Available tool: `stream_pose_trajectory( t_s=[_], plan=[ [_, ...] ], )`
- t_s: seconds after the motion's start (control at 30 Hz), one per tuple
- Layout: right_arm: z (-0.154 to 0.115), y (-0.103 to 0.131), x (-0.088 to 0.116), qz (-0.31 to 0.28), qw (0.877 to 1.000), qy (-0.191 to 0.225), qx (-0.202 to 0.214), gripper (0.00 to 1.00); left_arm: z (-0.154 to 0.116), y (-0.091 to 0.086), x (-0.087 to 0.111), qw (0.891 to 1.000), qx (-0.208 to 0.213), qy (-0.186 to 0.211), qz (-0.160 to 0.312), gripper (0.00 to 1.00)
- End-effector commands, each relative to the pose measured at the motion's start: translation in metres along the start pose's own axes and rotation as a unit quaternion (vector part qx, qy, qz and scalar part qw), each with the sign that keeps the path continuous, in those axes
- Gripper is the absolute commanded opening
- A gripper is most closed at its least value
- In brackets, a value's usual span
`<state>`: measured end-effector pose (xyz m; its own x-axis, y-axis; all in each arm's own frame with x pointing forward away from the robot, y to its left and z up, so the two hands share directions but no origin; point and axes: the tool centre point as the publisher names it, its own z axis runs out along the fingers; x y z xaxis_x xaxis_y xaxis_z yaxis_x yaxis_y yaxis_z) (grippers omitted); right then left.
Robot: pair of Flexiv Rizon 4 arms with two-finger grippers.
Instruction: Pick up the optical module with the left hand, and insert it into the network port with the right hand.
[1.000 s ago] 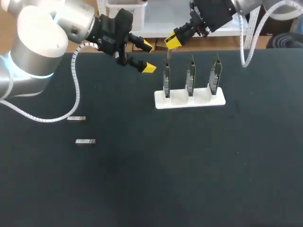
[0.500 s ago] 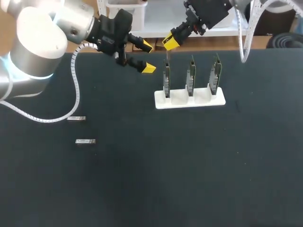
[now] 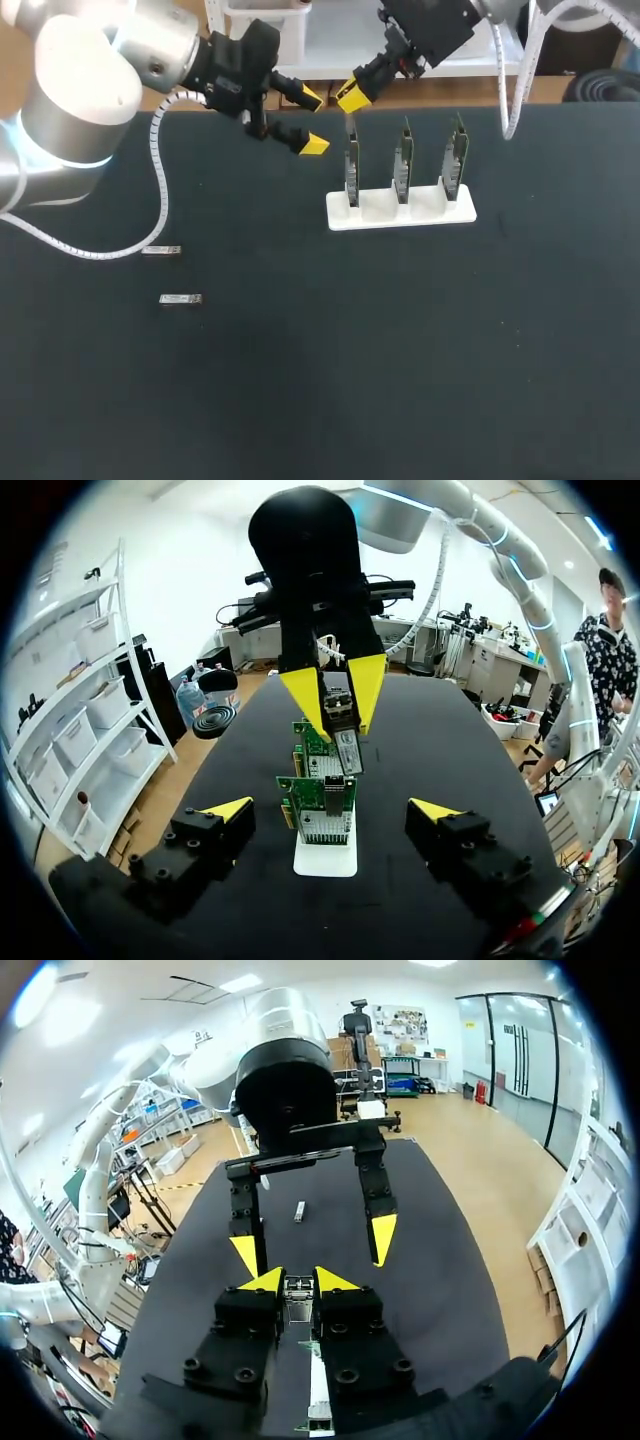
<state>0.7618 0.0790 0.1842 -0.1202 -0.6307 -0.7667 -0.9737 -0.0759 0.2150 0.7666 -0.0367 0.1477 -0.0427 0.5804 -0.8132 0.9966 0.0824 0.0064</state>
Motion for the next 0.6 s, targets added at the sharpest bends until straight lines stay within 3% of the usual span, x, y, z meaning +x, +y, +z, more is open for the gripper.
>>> stream_pose_trajectory(
  t_s=[0.03,0.6],
  plan=[
    [0.0012,0.0118,0.0058,0.002,1.000,-0.002,0.024,0.00,-0.0003,0.0011,-0.0009,1.000,0.002,0.003,-0.001,1.00],
    [-0.0027,0.0062,0.0154,0.005,0.999,0.017,0.038,0.00,-0.0003,0.0011,-0.0009,1.000,0.002,0.003,-0.001,1.00]
  ],
)
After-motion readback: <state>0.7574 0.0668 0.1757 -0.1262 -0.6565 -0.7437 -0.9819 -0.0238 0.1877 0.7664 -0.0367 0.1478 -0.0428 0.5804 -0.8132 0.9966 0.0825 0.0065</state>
